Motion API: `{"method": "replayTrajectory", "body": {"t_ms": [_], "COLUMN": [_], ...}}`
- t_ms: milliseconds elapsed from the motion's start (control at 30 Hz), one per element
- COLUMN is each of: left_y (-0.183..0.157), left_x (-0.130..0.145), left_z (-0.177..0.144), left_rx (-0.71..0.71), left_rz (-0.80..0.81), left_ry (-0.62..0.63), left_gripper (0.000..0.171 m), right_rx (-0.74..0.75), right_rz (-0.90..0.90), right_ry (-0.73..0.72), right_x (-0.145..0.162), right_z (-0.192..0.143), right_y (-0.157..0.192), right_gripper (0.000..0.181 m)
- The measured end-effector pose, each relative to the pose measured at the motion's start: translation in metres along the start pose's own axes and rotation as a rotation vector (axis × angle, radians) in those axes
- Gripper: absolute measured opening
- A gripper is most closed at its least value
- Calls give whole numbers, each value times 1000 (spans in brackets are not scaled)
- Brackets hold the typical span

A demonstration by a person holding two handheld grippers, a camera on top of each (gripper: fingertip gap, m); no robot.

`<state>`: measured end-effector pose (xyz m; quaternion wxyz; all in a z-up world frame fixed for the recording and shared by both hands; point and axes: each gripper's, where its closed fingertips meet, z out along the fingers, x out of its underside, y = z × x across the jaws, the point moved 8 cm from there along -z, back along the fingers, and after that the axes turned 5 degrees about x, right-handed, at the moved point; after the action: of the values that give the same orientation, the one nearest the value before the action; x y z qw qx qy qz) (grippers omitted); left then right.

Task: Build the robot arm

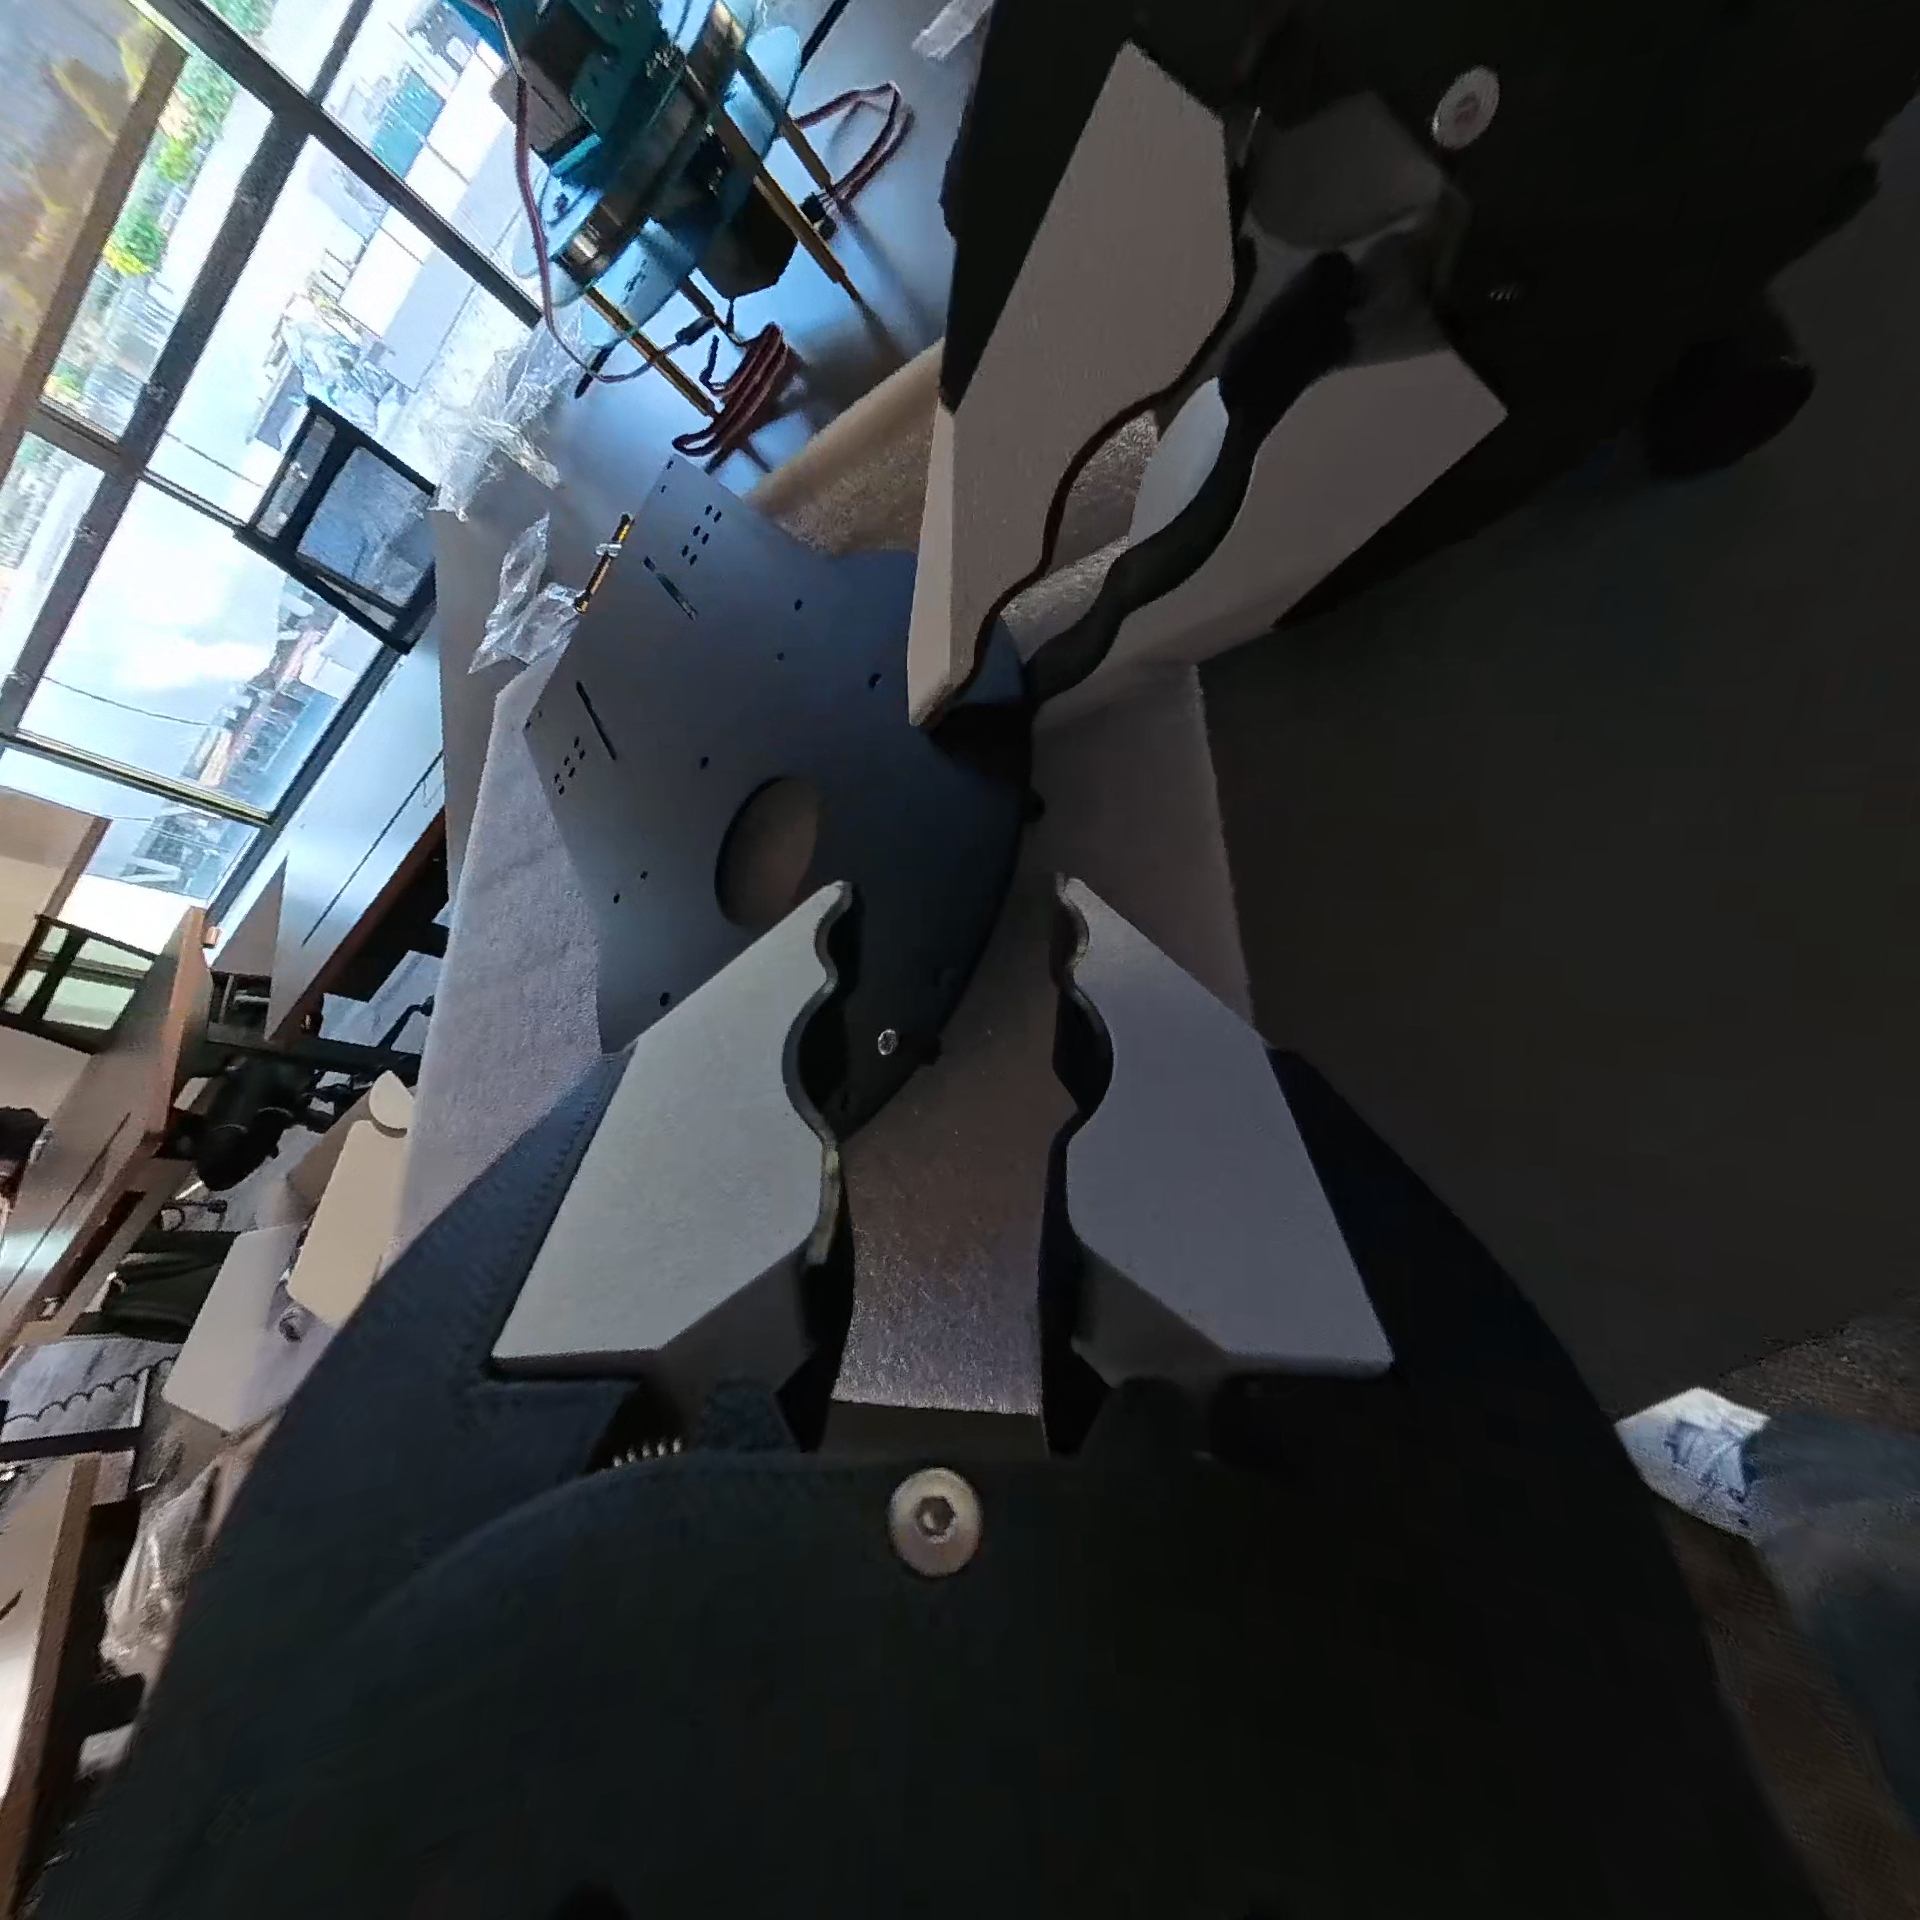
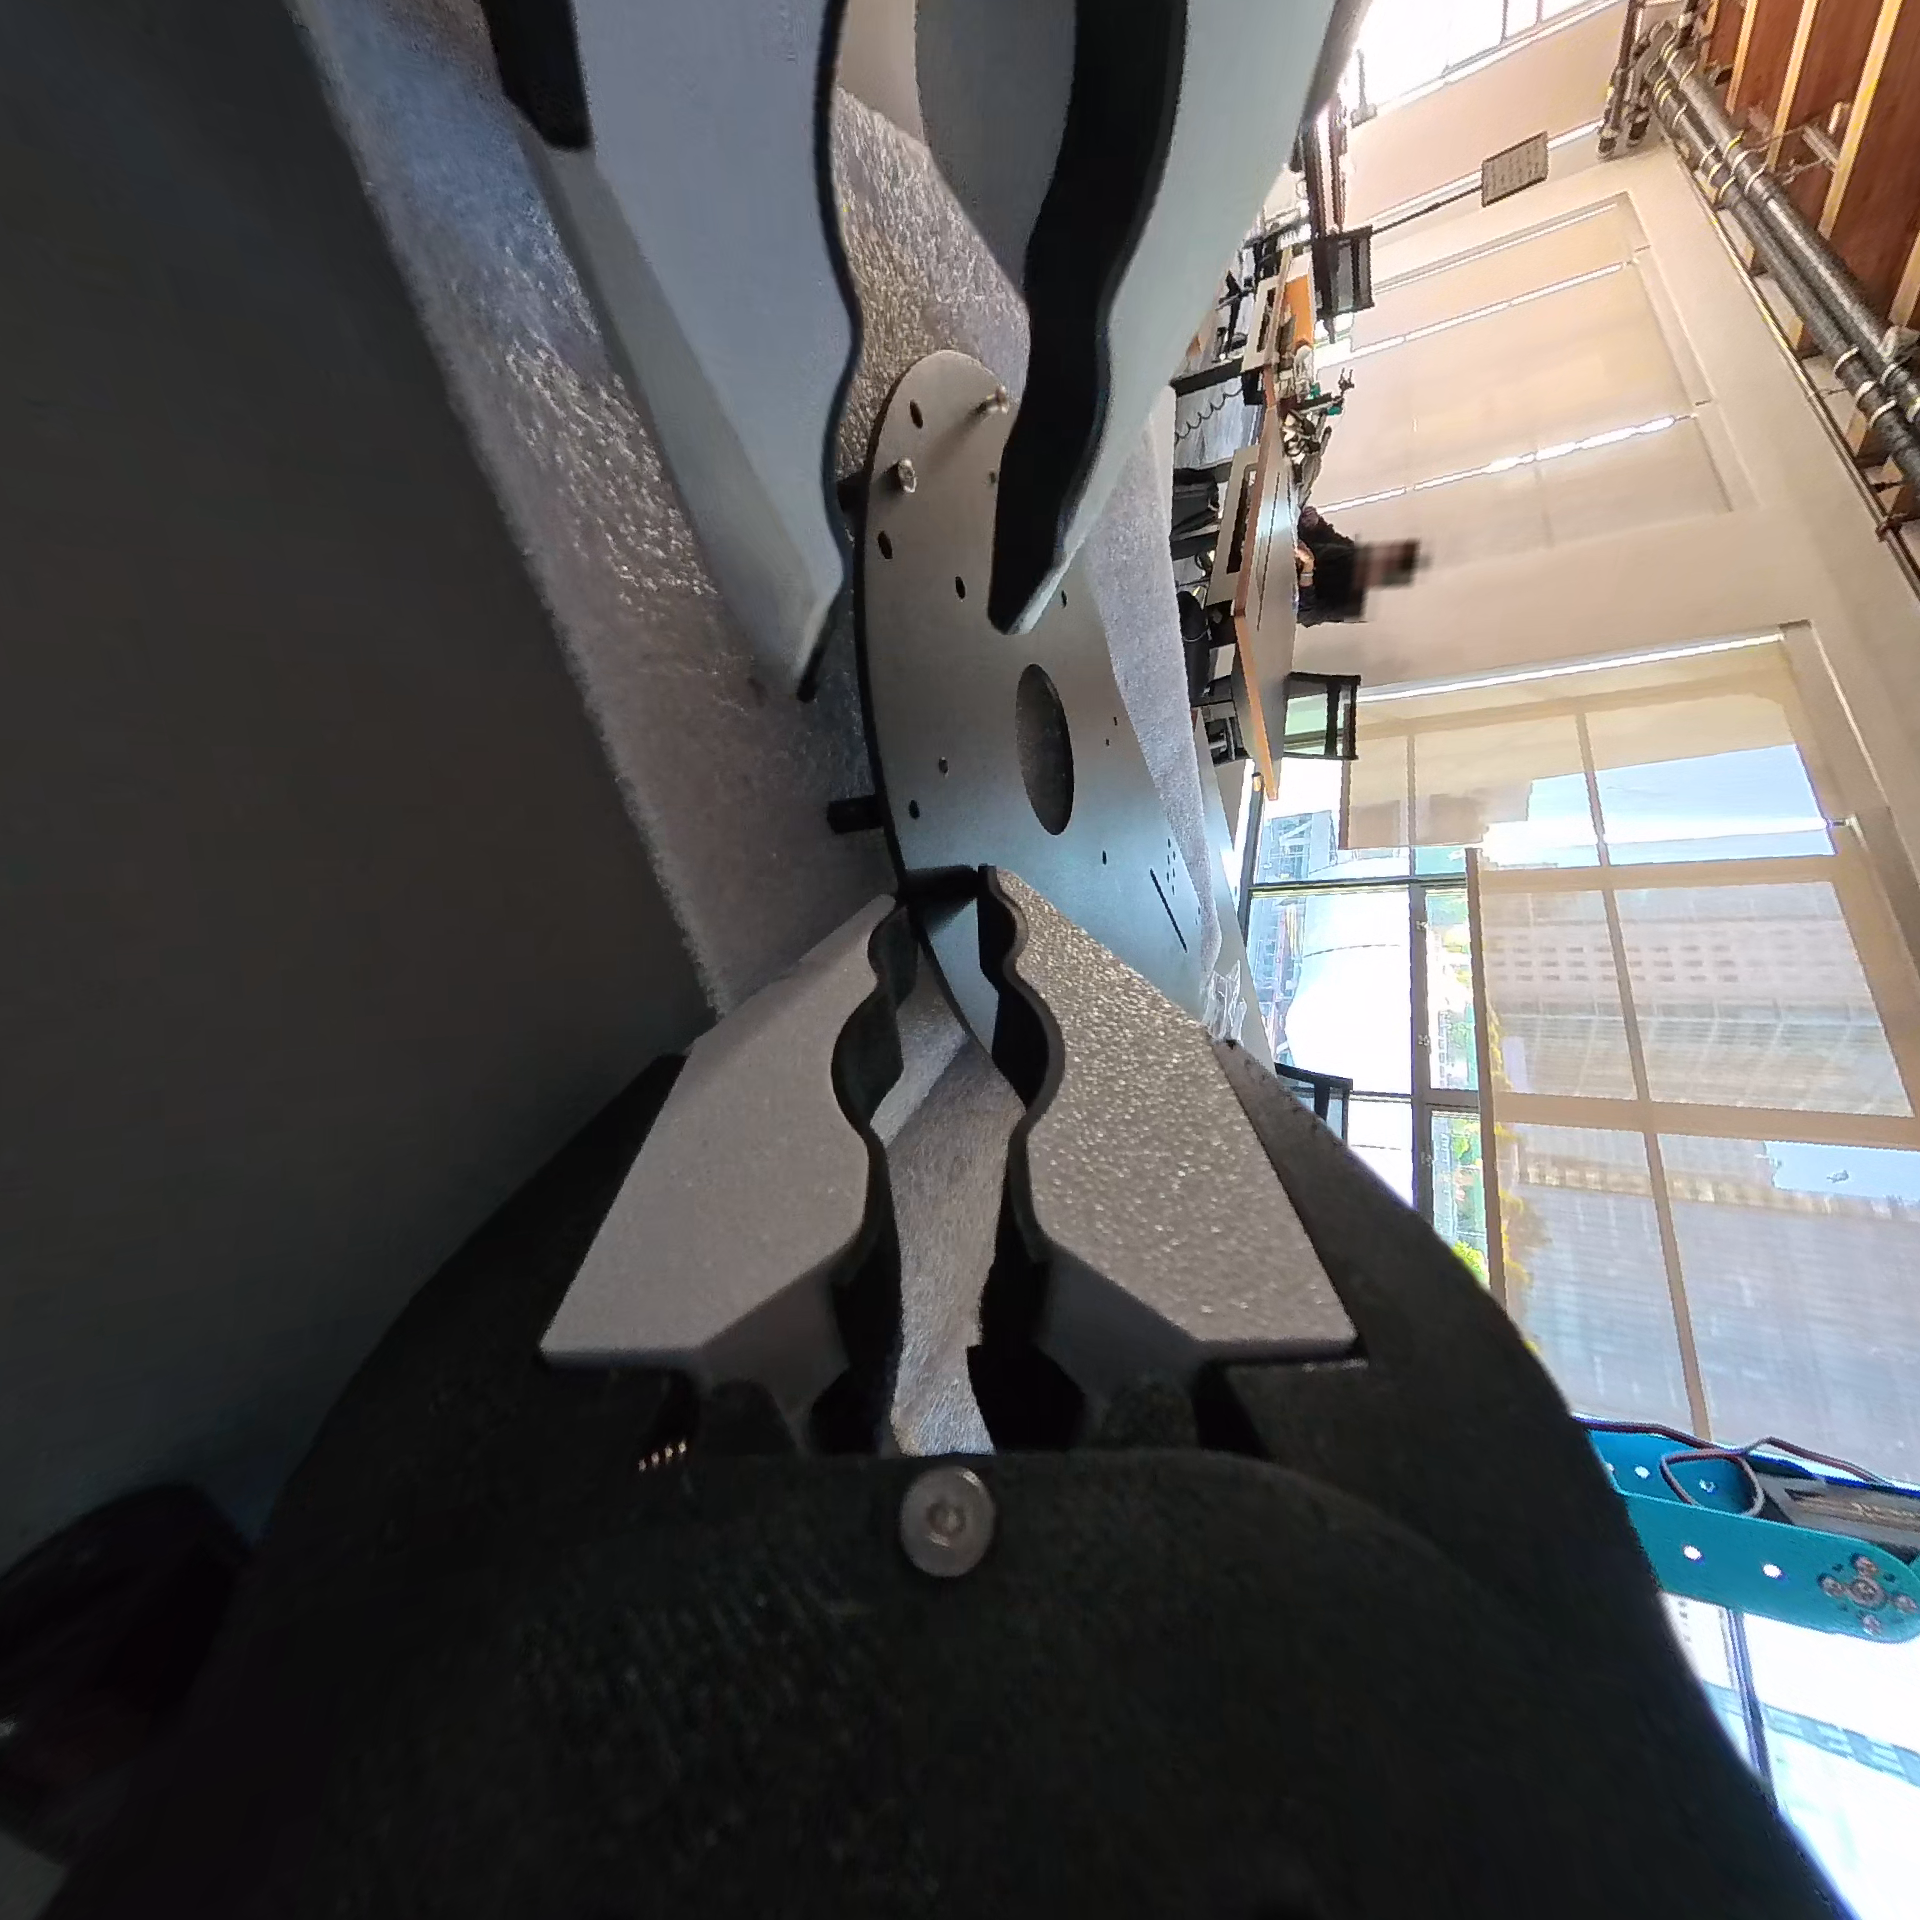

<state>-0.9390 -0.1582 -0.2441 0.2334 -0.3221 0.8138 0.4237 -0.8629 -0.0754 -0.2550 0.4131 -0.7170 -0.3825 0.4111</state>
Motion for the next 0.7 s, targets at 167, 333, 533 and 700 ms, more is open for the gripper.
{"method": "replayTrajectory", "body": {"t_ms": [167,333,533,700], "left_y": [2,3,0,0], "left_x": [2,3,3,3], "left_z": [1,1,1,1], "left_rx": [20,31,79,98], "left_rz": [-50,-93,-94,-100], "left_ry": [-17,-32,-35,-36], "left_gripper": [32,29,17,17], "right_rx": [6,3,2,-4], "right_rz": [-14,-23,-43,-62], "right_ry": [-4,-4,-1,-1], "right_x": [-1,-1,-1,0], "right_z": [0,1,1,1], "right_y": [1,1,2,2], "right_gripper": [9,9,9,10]}}
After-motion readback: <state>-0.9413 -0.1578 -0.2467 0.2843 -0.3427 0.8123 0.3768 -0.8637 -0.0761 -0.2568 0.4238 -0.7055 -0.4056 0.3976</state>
